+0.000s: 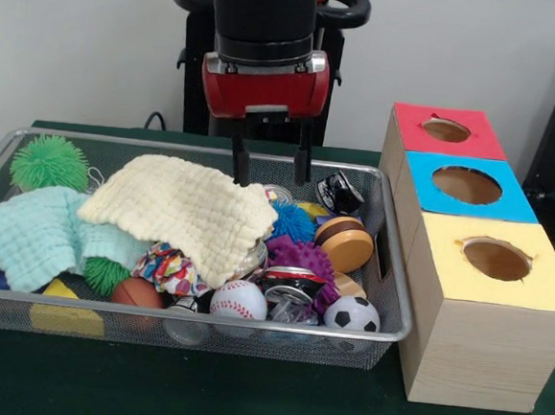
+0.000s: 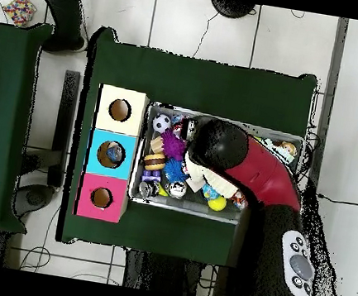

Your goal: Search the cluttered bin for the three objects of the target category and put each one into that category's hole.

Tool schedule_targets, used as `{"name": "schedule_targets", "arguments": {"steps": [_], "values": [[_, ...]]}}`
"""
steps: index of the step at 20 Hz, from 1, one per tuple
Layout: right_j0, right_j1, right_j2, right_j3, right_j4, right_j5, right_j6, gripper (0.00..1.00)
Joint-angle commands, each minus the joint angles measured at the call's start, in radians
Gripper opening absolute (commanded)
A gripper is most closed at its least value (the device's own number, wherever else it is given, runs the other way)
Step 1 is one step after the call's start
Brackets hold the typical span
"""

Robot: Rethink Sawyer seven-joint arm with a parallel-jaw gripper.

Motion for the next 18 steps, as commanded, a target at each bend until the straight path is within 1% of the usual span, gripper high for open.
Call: {"name": "schedule_targets", "arguments": {"steps": [1,4,8,13,15,18], "values": [[-0.008,0.017,0.033,0.174,0.035,-0.124,0.267,1.0],[0.01,0.039,0.026,0.178,0.052,-0.16,0.309,1.0],[0.017,0.072,0.037,0.187,0.061,-0.223,0.32,1.0],[-0.001,0.069,0.072,0.215,0.065,-0.268,0.299,1.0],[-0.013,0.067,0.091,0.234,0.061,-0.311,0.294,1.0],[-0.051,0.084,0.15,0.255,0.054,-0.38,0.279,1.0]]}}
